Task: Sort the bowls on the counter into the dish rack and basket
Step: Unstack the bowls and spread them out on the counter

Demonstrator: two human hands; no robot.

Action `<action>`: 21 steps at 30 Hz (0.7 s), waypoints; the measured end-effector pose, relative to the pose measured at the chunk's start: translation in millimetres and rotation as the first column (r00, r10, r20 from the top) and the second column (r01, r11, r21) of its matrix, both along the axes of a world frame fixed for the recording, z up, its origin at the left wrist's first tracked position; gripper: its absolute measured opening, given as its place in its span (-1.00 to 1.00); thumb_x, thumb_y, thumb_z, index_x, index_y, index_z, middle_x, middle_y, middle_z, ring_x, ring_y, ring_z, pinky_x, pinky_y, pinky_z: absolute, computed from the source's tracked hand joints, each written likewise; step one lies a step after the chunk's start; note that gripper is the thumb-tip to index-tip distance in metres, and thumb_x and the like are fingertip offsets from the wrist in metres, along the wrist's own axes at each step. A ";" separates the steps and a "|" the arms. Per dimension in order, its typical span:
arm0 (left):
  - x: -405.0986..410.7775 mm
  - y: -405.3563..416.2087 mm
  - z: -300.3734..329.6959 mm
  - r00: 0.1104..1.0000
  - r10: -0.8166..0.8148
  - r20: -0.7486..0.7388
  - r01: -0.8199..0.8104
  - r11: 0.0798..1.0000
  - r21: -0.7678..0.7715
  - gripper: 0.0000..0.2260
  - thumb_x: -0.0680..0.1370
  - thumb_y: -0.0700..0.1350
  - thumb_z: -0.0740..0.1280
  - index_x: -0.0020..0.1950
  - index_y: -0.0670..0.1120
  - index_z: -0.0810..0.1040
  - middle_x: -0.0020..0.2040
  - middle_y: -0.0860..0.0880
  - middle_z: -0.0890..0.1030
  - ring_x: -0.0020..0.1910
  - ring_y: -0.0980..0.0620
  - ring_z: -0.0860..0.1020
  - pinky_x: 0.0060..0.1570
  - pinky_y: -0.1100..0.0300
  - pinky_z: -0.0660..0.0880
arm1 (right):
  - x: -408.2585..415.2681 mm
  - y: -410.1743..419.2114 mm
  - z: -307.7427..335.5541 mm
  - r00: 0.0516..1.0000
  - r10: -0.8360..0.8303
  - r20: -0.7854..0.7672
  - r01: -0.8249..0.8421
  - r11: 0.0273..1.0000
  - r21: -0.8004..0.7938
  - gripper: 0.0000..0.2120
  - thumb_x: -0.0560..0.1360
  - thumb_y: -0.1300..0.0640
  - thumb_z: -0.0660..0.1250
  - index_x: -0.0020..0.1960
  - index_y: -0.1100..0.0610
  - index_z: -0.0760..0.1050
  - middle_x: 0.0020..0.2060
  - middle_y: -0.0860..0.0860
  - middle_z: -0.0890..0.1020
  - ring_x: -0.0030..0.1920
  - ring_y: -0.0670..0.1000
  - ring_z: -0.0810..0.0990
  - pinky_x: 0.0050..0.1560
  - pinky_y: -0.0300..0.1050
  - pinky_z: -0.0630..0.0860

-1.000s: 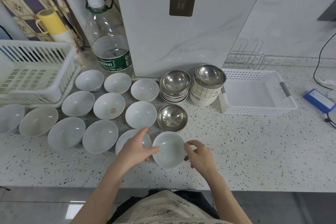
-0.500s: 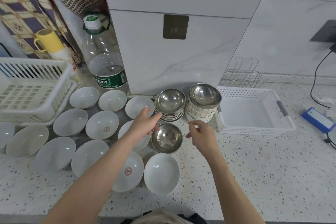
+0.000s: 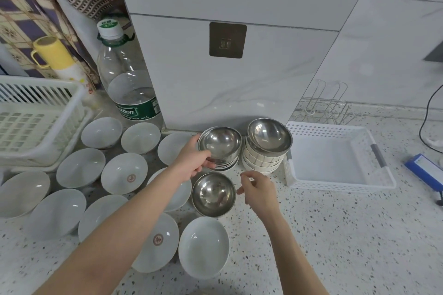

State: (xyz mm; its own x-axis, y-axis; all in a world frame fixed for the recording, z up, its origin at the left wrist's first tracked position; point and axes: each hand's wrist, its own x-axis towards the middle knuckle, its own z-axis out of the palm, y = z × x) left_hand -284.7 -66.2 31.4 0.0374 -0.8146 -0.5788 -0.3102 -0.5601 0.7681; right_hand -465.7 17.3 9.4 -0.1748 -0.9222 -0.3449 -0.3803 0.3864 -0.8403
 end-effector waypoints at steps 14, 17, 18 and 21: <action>35.5 29.6 14.8 0.959 0.232 -0.164 -0.256 0.955 -0.150 -0.34 0.55 -0.28 0.27 0.56 0.10 0.13 -0.40 -0.11 0.66 -0.57 0.14 0.52 -0.63 0.34 0.27 | 24.9 -34.2 -0.9 0.996 -0.040 -0.080 0.036 0.998 -0.041 -0.68 0.60 0.06 0.18 0.25 0.20 0.51 -0.16 0.09 0.71 -0.13 0.02 0.66 -0.02 0.01 0.58; 53.4 44.7 14.2 0.928 0.333 -0.170 -0.361 0.916 -0.174 -0.55 0.57 -0.28 0.28 0.45 -0.06 0.32 -0.30 -0.16 0.67 -0.53 0.14 0.56 -0.64 0.36 0.26 | 35.3 -43.1 -1.6 0.989 -0.035 -0.144 0.032 0.999 -0.025 -0.63 0.64 0.04 0.09 0.08 0.32 0.51 -0.11 0.20 0.68 -0.06 0.17 0.63 0.03 0.08 0.55; 57.9 49.8 13.1 0.916 0.362 -0.172 -0.390 0.904 -0.174 -0.62 0.58 -0.29 0.27 0.38 -0.10 0.38 -0.29 -0.17 0.67 -0.55 0.16 0.55 -0.64 0.37 0.25 | 38.3 -45.7 -1.6 0.986 -0.032 -0.165 0.030 0.999 -0.018 -0.62 0.64 0.03 0.08 0.04 0.33 0.50 -0.11 0.20 0.68 -0.05 0.17 0.63 0.03 0.08 0.55; 69.8 65.3 7.0 0.877 0.448 -0.172 -0.471 0.872 -0.131 -0.69 0.58 -0.28 0.27 0.31 -0.09 0.43 -0.32 -0.20 0.65 -0.64 0.19 0.42 -0.65 0.39 0.24 | 45.7 -51.3 -1.3 0.971 -0.025 -0.239 0.020 1.000 -0.023 -0.64 0.63 0.03 0.11 0.10 0.32 0.47 -0.05 0.20 0.67 -0.02 0.19 0.62 -0.04 -0.02 0.53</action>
